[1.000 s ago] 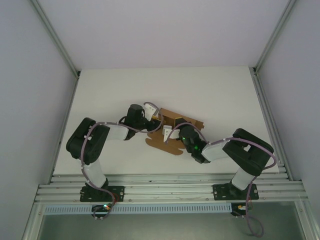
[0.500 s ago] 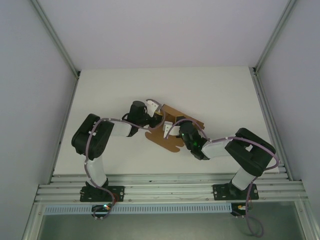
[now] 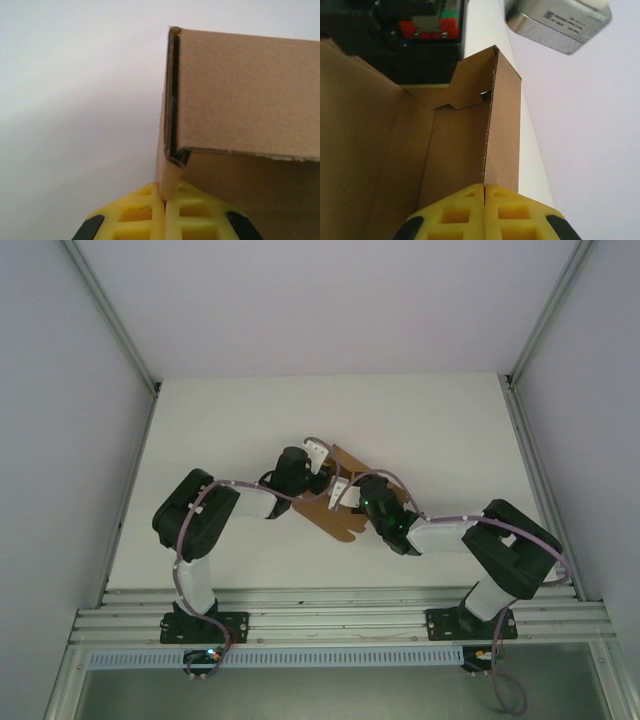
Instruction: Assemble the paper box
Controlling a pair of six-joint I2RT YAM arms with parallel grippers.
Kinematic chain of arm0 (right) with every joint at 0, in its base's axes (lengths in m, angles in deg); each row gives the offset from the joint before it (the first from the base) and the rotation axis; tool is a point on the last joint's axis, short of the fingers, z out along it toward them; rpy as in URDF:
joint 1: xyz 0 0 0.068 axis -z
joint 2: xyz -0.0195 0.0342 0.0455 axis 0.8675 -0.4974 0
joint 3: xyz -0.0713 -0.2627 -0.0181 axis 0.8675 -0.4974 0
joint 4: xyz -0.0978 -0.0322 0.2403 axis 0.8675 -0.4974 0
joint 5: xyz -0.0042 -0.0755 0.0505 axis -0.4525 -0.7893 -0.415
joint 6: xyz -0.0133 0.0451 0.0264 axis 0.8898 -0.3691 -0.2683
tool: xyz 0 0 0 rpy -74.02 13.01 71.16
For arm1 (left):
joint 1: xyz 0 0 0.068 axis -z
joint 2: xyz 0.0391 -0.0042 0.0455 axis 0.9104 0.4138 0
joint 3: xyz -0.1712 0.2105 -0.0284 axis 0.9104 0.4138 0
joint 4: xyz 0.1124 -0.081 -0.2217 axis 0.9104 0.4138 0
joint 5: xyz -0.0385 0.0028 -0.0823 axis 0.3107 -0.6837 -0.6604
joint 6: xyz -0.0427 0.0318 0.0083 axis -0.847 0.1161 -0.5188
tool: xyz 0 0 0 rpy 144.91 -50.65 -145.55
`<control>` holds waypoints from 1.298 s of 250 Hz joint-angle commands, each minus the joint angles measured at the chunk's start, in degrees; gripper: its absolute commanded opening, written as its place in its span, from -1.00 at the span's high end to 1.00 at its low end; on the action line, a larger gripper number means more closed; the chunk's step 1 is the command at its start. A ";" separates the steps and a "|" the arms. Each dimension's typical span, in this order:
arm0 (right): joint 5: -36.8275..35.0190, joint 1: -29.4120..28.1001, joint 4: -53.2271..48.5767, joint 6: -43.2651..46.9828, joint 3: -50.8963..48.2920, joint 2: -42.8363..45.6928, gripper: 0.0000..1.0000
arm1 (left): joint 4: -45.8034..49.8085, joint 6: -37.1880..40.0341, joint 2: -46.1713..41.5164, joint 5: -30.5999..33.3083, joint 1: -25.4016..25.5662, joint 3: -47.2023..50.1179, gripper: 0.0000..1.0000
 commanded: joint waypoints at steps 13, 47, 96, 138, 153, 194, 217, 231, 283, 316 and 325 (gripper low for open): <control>8.26 2.48 -11.70 -12.85 -1.23 6.46 0.37 | -5.77 -4.20 -1.70 -0.87 -1.28 -0.92 1.00; 17.03 6.77 -15.38 -21.84 -2.84 15.24 -0.21 | -4.39 -4.92 -2.34 -2.88 -1.98 -0.40 1.00; 26.89 11.44 -19.55 -33.53 -1.83 26.31 -0.53 | -2.57 -5.54 -2.82 -8.53 -2.87 -0.58 1.00; 32.17 20.53 -30.17 -50.89 4.75 29.74 -0.68 | 2.93 -6.02 -4.94 -13.10 -3.97 -0.63 1.00; 34.20 24.57 -37.02 -58.30 9.66 27.74 -0.67 | 5.86 -4.25 -5.97 -14.92 -3.79 -0.54 1.00; 49.83 27.61 -47.56 -59.38 20.40 17.22 -0.60 | 13.69 -0.28 -7.44 -18.24 -3.21 -0.90 1.00; 53.33 27.57 -48.58 -58.52 23.64 10.96 -0.55 | 14.77 0.89 -7.72 -20.91 -2.96 -0.36 1.00; 54.43 27.58 -49.53 -58.02 25.65 7.22 -0.53 | 15.35 1.70 -7.57 -21.54 -2.67 -0.15 1.00; 58.72 26.97 -53.35 -58.63 30.67 -3.38 -0.36 | 16.48 4.22 -6.19 -21.97 -1.88 0.43 1.00; 60.97 26.48 -53.45 -58.95 31.11 -6.40 -0.23 | 17.61 5.25 -5.14 -19.01 -1.13 -0.19 1.00; 61.67 26.18 -53.94 -58.72 31.08 -7.17 -0.19 | 17.55 5.44 -4.69 -18.52 -1.02 -0.34 1.00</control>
